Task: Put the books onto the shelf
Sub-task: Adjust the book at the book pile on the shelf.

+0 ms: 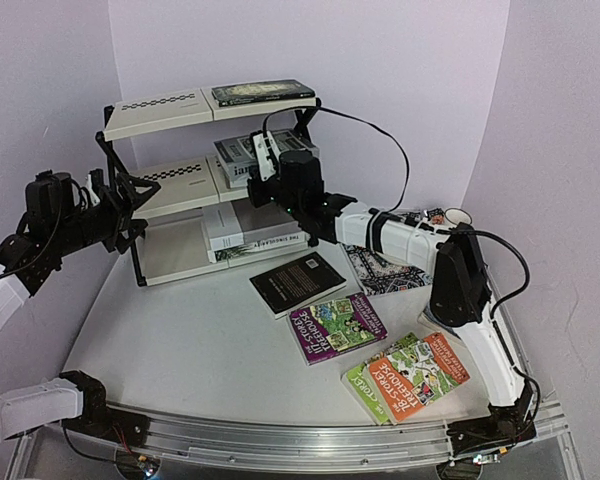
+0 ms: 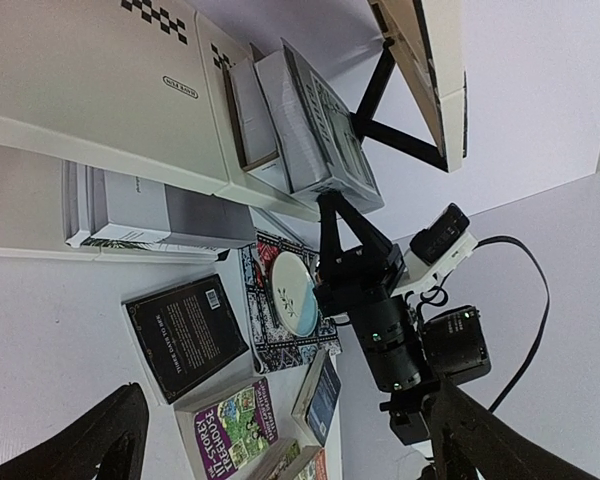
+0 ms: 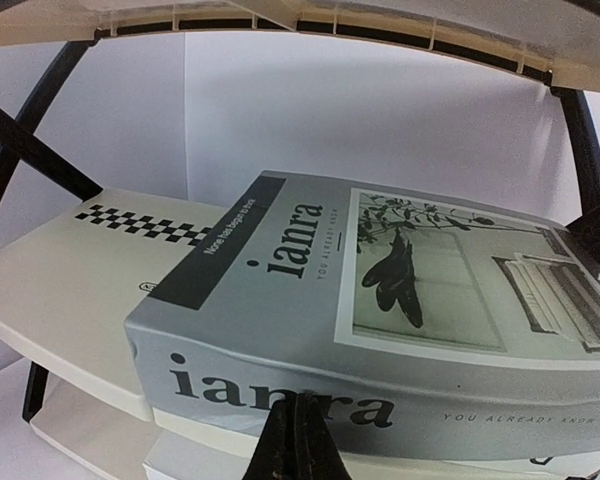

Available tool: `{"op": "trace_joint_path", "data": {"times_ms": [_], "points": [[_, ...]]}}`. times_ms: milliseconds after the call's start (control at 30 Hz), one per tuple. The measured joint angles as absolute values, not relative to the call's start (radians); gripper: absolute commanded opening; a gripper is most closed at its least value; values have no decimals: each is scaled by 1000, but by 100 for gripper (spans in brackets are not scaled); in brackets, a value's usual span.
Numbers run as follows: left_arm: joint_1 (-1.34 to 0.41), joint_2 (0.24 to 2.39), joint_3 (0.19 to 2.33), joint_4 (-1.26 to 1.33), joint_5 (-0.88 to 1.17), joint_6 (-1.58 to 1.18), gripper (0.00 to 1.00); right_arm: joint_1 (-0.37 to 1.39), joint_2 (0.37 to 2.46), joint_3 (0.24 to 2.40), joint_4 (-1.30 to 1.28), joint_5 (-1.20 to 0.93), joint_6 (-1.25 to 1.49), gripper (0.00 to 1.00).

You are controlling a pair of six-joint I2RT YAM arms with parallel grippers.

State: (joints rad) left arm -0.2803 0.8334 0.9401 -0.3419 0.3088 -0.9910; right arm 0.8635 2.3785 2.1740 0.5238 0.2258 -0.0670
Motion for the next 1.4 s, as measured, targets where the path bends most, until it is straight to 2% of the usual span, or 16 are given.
{"op": "trace_joint_path", "data": {"times_ms": [500, 700, 800, 867, 1200, 1400], "points": [[-281, 838, 940, -342, 299, -983, 100, 829, 2483, 2329, 524, 224, -51, 0], [-280, 838, 934, -342, 292, -966, 100, 821, 2477, 2314, 526, 195, -38, 9], [-280, 837, 917, -342, 292, -963, 100, 821, 2416, 2209, 522, 165, -26, 20], [-280, 836, 899, -342, 294, -959, 100, 821, 2348, 2104, 514, 143, -26, 31], [-283, 836, 772, -341, 379, -963, 100, 826, 1817, 1550, 509, 72, 49, 52], [-345, 836, 672, -340, 394, -999, 100, 826, 1505, 1273, 445, 64, 163, 59]]}}
